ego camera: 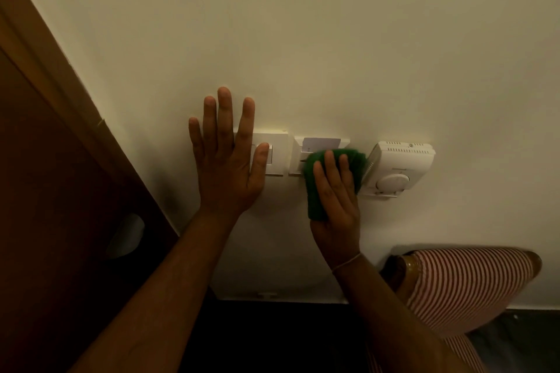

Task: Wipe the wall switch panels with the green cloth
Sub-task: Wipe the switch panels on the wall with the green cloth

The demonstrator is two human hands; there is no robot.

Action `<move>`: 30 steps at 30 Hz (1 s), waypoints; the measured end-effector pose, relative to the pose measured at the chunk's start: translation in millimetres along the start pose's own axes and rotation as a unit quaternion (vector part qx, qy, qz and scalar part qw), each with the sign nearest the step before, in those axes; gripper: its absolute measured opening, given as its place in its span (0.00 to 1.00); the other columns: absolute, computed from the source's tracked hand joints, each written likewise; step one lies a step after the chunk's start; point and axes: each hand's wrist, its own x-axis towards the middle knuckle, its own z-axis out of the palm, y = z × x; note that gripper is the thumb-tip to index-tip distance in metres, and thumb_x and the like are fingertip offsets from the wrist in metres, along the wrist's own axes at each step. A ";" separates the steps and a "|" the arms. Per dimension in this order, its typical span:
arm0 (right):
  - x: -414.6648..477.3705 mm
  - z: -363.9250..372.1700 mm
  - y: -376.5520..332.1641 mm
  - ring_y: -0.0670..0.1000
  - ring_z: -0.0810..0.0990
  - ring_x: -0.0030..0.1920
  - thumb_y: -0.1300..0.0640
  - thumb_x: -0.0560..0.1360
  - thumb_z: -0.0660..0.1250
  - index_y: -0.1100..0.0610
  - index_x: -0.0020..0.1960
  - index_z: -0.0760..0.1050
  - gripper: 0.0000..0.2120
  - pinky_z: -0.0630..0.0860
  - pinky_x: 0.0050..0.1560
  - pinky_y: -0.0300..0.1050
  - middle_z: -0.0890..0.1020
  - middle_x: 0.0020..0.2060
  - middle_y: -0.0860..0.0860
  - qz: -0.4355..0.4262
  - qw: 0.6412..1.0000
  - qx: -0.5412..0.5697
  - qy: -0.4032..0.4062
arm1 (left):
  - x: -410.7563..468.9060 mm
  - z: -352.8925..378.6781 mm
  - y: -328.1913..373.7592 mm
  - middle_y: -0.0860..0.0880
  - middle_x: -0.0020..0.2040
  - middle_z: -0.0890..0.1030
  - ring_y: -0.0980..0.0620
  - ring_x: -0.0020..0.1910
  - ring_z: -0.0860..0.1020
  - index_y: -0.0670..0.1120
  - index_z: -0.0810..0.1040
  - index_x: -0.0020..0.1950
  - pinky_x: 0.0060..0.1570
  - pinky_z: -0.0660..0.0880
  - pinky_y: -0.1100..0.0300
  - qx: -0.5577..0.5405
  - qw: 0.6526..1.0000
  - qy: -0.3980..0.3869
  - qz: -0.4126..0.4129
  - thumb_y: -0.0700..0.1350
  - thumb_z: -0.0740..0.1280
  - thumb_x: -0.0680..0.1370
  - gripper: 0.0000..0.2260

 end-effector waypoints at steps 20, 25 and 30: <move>-5.8 8.6 -12.7 0.52 0.49 0.87 0.70 0.80 0.67 0.55 0.84 0.54 0.38 0.50 0.87 0.56 0.55 0.85 0.49 0.013 1.000 -0.017 0.007 | -2.0 -1.8 1.0 0.48 0.91 0.41 0.48 0.90 0.36 0.55 0.41 0.91 0.87 0.39 0.41 -0.010 1.000 0.014 0.007 0.55 0.47 0.91 0.29; -3.7 24.7 -25.2 0.56 0.53 0.87 0.70 0.75 0.77 0.58 0.82 0.59 0.42 0.52 0.87 0.57 0.64 0.81 0.57 -0.014 0.999 -0.037 -0.025 | -3.1 -1.3 -0.9 0.46 0.91 0.42 0.47 0.90 0.37 0.53 0.43 0.91 0.87 0.40 0.40 0.001 1.000 0.020 0.008 0.54 0.50 0.91 0.30; -5.5 17.3 -16.1 0.54 0.56 0.86 0.67 0.76 0.78 0.57 0.82 0.60 0.42 0.56 0.86 0.56 0.66 0.81 0.55 -0.042 0.998 -0.048 -0.027 | -3.2 -0.4 -0.9 0.39 0.89 0.51 0.47 0.90 0.37 0.52 0.44 0.91 0.87 0.39 0.40 0.000 1.000 0.018 0.003 0.54 0.51 0.91 0.30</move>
